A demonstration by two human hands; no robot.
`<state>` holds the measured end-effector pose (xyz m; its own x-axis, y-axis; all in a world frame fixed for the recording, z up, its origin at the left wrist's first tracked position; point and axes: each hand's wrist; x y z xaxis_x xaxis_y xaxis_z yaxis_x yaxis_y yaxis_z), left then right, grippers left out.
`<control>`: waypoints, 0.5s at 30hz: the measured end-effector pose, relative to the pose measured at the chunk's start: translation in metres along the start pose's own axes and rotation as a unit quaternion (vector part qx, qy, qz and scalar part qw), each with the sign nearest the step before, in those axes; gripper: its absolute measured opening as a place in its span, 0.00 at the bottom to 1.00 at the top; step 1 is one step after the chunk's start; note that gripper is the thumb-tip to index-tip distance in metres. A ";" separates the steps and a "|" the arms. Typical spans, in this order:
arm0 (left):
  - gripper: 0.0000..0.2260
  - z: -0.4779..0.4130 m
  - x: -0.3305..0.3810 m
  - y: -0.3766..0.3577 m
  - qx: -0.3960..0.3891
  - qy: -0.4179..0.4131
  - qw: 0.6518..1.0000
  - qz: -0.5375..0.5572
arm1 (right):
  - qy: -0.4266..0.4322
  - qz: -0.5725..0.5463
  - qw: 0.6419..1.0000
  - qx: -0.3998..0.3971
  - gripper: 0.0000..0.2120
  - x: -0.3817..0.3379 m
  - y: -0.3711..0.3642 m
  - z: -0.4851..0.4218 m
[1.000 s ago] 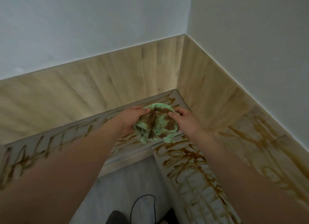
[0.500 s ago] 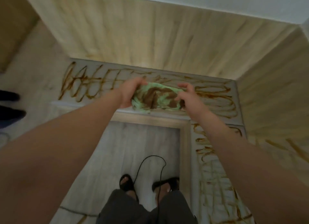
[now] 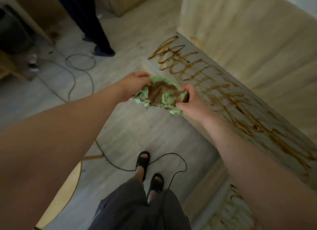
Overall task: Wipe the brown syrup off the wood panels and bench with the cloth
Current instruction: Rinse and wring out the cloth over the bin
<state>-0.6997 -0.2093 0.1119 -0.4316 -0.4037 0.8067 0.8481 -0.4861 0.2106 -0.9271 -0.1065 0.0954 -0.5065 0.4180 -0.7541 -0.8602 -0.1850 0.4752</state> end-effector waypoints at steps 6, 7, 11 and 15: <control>0.10 0.087 -0.104 0.092 0.192 0.071 0.976 0.080 | 0.066 -0.044 0.994 -0.073 0.19 -0.038 -0.116 -0.025; 0.11 0.106 -0.119 0.109 0.224 0.081 0.966 0.098 | 0.083 -0.036 0.992 -0.086 0.16 -0.048 -0.138 -0.028; 0.17 0.165 -0.165 0.164 0.324 0.100 0.927 0.159 | 0.140 -0.027 0.981 -0.134 0.12 -0.094 -0.207 -0.020; 0.15 0.218 -0.206 0.214 0.387 0.130 0.883 0.234 | 0.147 -0.050 0.967 -0.200 0.15 -0.142 -0.280 -0.005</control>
<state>-0.3619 -0.0614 0.1111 0.0503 -0.6326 0.7728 0.8650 0.4144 0.2830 -0.6144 -0.1188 0.0673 -0.3641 0.1921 -0.9113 -0.8299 -0.5111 0.2238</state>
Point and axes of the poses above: each hand's wrist, its own z-axis away from the middle knuckle, its own y-axis out of the back of the hand, x = y × z, and after that the axes turned 3 degrees about -x, right-handed
